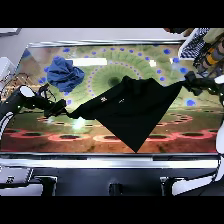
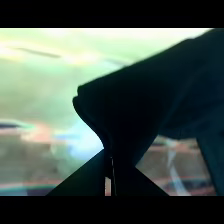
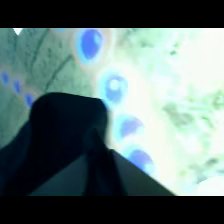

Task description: Fold the clothes and pants, and hang the long-sleeved shirts on hangers.

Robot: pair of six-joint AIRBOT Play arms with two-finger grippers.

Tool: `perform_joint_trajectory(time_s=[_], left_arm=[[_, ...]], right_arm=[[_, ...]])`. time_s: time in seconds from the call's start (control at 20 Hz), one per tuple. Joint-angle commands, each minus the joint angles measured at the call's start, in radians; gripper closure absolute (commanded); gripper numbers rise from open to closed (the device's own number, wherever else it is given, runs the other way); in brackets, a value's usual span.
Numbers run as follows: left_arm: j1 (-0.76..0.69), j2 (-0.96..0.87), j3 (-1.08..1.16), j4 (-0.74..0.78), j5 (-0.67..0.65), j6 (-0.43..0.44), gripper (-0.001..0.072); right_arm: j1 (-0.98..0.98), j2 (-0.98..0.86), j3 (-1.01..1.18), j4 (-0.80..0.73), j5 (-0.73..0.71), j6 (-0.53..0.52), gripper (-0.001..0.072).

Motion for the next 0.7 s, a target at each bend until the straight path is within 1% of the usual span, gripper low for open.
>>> perform_joint_trajectory(time_s=[0.0,0.1,0.15,0.2,0.25,0.3,0.35,0.4,0.45,0.55,0.65], left_arm=[[-0.018,-0.002,0.0,0.0,-0.051,-0.002,0.069],[-0.018,-0.002,0.0,-0.005,-0.064,-0.002,0.069],[-0.018,-0.002,0.0,-0.005,-0.079,-0.001,0.069],[-0.018,-0.002,0.0,-0.004,-0.088,-0.001,0.069],[-0.018,-0.002,0.0,-0.004,-0.095,0.0,0.069],[-0.018,-0.002,0.0,-0.004,-0.096,0.003,0.069],[-0.018,-0.002,0.0,-0.004,-0.095,0.003,0.069],[-0.018,-0.002,0.0,-0.004,-0.095,0.003,0.069],[-0.018,-0.002,0.0,-0.004,-0.095,0.003,0.069],[-0.018,-0.002,0.0,-0.004,-0.096,0.003,0.069],[-0.018,-0.002,0.0,-0.004,-0.103,0.013,0.069]], right_arm=[[0.066,-0.027,0.044,-0.012,-0.001,0.127,0.0381],[0.034,0.0,0.044,0.004,0.147,0.111,0.037],[0.004,0.02,0.044,0.009,0.239,0.066,0.0366],[-0.031,0.043,0.043,0.009,0.33,0.002,0.0323],[-0.066,0.065,0.04,0.009,0.412,-0.04,0.0288],[-0.1,0.095,0.026,0.01,0.496,-0.073,0.0288],[-0.121,0.135,-0.013,0.01,0.549,-0.098,0.0289],[-0.126,0.193,-0.09,0.011,0.578,-0.128,0.029],[-0.121,0.257,-0.192,0.016,0.575,-0.152,0.0291],[-0.1,0.407,-0.463,0.071,0.508,-0.159,0.029],[-0.06,0.55,-0.736,0.175,0.436,-0.201,0.029]])
